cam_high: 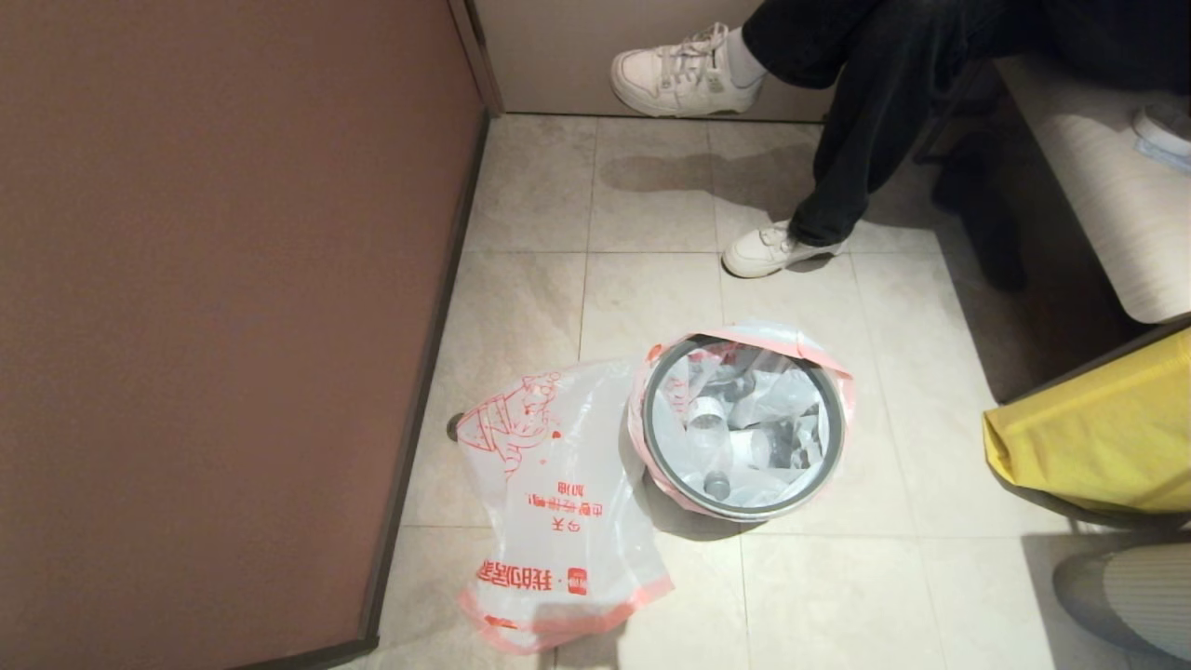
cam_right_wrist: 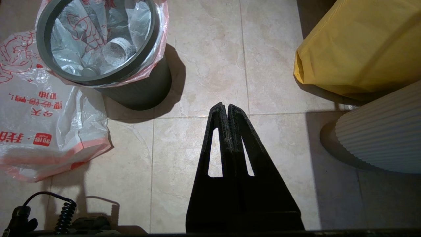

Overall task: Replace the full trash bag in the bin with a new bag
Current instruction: Place the trash can ring on the floor

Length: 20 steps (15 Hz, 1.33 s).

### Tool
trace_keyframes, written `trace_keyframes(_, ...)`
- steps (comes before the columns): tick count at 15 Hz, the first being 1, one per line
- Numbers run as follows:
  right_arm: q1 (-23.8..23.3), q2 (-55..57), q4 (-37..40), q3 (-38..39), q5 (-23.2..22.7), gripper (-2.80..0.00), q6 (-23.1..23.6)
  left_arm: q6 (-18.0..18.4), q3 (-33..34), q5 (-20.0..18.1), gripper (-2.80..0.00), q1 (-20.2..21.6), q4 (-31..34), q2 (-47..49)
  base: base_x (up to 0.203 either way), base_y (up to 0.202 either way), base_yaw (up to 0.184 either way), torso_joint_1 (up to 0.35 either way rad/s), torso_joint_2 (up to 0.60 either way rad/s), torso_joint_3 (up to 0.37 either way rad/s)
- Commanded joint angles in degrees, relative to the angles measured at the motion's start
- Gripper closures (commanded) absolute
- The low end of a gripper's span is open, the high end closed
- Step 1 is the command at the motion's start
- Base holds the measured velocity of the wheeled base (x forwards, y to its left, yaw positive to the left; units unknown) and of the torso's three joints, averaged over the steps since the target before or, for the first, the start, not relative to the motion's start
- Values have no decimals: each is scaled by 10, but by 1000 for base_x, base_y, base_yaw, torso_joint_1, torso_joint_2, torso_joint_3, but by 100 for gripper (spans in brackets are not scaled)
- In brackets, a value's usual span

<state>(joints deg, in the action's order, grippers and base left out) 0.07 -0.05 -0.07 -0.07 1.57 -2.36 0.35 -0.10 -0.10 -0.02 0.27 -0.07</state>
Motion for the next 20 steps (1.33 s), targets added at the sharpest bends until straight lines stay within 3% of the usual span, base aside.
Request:
trace_keyframes(1, 0, 0, 0, 0, 0, 0, 0, 0, 0, 0, 0, 0, 0, 1, 0, 0, 0, 0, 0, 0)
trace_keyframes(20, 0, 0, 0, 0, 0, 0, 0, 0, 0, 0, 0, 0, 0, 1, 0, 0, 0, 0, 0, 0)
